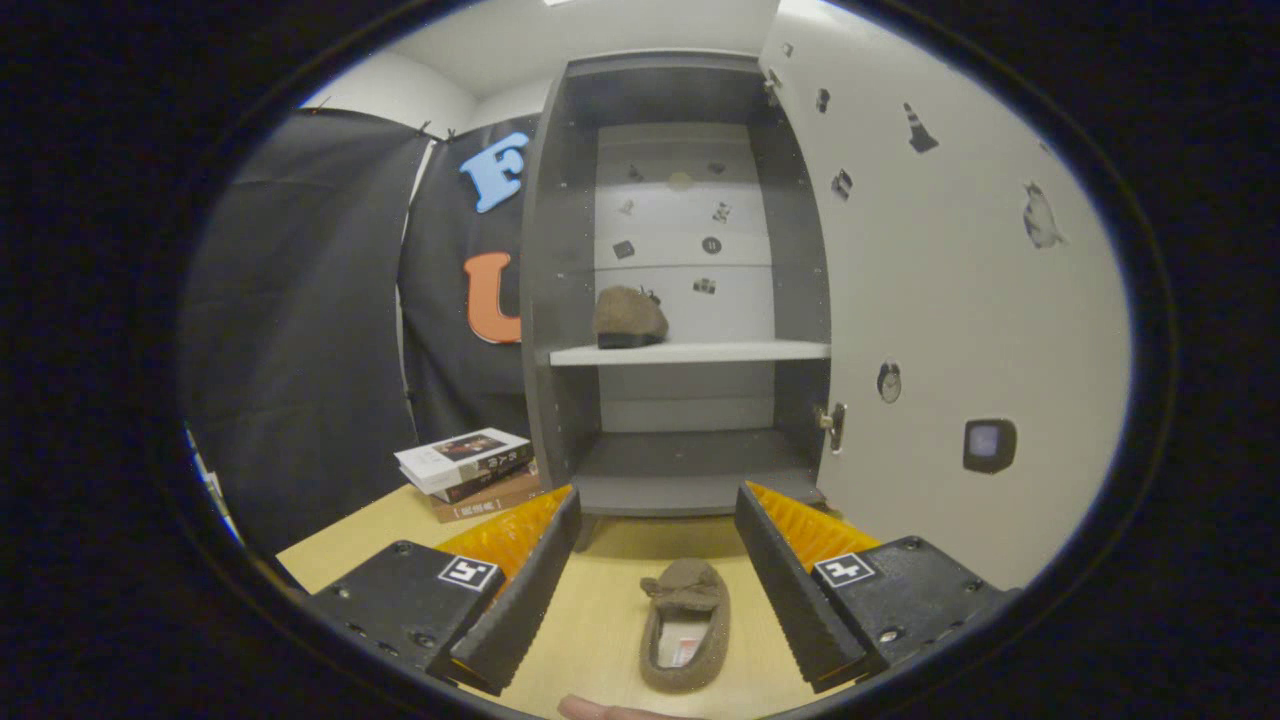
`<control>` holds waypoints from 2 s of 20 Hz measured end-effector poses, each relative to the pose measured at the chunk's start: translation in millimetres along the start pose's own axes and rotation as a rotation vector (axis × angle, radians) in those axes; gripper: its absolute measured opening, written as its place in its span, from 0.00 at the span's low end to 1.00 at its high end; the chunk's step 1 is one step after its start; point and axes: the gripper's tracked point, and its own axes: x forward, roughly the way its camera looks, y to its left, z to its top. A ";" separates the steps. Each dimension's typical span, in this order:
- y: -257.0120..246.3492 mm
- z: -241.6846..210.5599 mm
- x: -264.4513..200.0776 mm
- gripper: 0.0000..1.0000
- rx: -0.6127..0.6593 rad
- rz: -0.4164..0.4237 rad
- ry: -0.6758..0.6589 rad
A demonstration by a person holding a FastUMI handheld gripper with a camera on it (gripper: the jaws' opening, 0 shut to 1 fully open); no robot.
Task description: Open the shoe cabinet door, grab the shoes and put them into the shoe cabinet, then close the shoe cabinet door.
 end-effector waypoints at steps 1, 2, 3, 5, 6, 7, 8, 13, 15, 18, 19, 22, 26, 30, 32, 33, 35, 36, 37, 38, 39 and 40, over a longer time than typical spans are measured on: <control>-1.2 -11.5 6.8 1.00 0.003 0.000 0.021; -2.7 -24.4 13.5 1.00 0.004 -0.005 0.043; -3.1 -38.6 20.4 1.00 0.005 -0.009 0.070; -1.0 -72.0 31.8 1.00 -0.010 -0.015 0.133; -1.0 -90.2 37.8 0.99 -0.032 -0.022 0.171; -2.2 -105.6 43.3 0.97 -0.055 -0.029 0.208; -3.8 -119.9 48.6 0.95 -0.067 -0.036 0.243; -11.3 -172.6 75.0 0.75 0.009 -0.040 0.423; -13.4 -178.1 85.1 0.54 0.051 -0.048 0.449; -8.9 -195.0 96.9 0.24 0.175 0.007 0.539; -7.6 -198.4 102.4 0.21 0.239 0.021 0.553; -16.4 -183.2 94.7 0.08 0.309 0.080 0.543; -18.3 -162.5 91.4 0.07 0.240 0.060 0.466; -12.1 -129.5 65.9 0.07 0.236 0.113 0.428; -10.9 -105.7 56.7 0.07 0.201 0.118 0.394; -7.0 -92.8 54.6 0.07 0.190 0.132 0.382; -0.5 -56.9 47.6 0.07 0.195 0.166 0.341; 1.2 -38.9 43.2 0.07 0.197 0.179 0.322; 3.4 -19.2 41.5 0.07 0.188 0.185 0.299; 5.4 0.3 38.6 0.07 0.175 0.189 0.272; 7.6 20.0 35.6 0.07 0.155 0.189 0.242; 8.4 38.8 30.3 0.07 0.132 0.184 0.213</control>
